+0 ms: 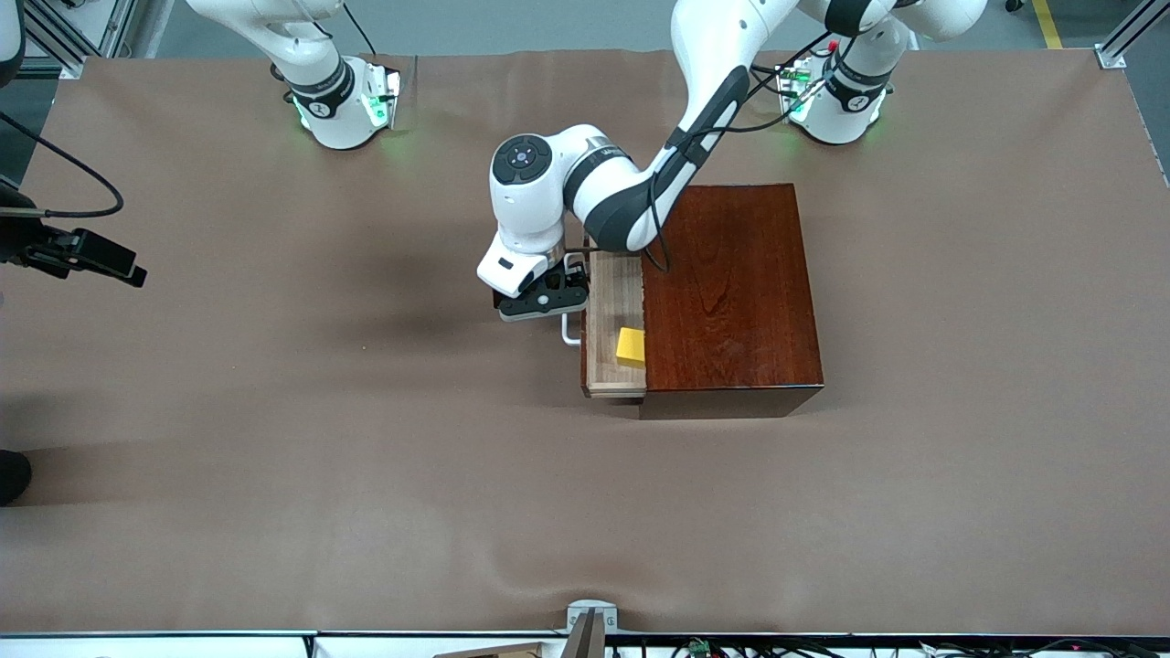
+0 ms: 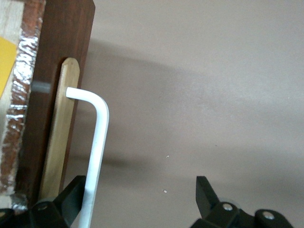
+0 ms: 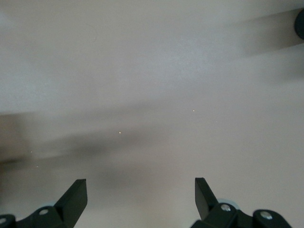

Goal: Open drawer, take yellow block, close drawer
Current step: 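Pull the drawer open by its handle with the left gripper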

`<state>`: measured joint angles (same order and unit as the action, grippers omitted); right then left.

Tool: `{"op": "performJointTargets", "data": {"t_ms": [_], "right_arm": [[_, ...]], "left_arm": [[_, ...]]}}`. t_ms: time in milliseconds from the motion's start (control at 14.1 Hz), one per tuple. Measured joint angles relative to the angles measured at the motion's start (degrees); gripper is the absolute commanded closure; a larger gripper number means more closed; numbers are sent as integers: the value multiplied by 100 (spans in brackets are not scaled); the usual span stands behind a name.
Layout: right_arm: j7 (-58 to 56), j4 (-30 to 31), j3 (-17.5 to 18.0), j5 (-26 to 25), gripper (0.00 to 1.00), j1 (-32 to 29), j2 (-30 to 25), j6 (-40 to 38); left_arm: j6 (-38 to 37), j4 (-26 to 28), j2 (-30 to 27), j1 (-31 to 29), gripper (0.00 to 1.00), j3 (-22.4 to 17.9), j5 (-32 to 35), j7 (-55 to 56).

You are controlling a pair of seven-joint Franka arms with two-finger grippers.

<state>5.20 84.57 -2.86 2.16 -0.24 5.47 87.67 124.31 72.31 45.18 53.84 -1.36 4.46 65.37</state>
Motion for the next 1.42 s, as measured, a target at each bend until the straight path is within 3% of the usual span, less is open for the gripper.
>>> {"op": "performJointTargets", "data": {"t_ms": [779,1416], "right_arm": [[0,1,3,0,0,0,0,-1],[0,2,3,0,0,0,0,-1]], "left_arm": [[679,22,75,118,0,17,-3,86],[818,14,82,167,0,0,-2,126]]}}
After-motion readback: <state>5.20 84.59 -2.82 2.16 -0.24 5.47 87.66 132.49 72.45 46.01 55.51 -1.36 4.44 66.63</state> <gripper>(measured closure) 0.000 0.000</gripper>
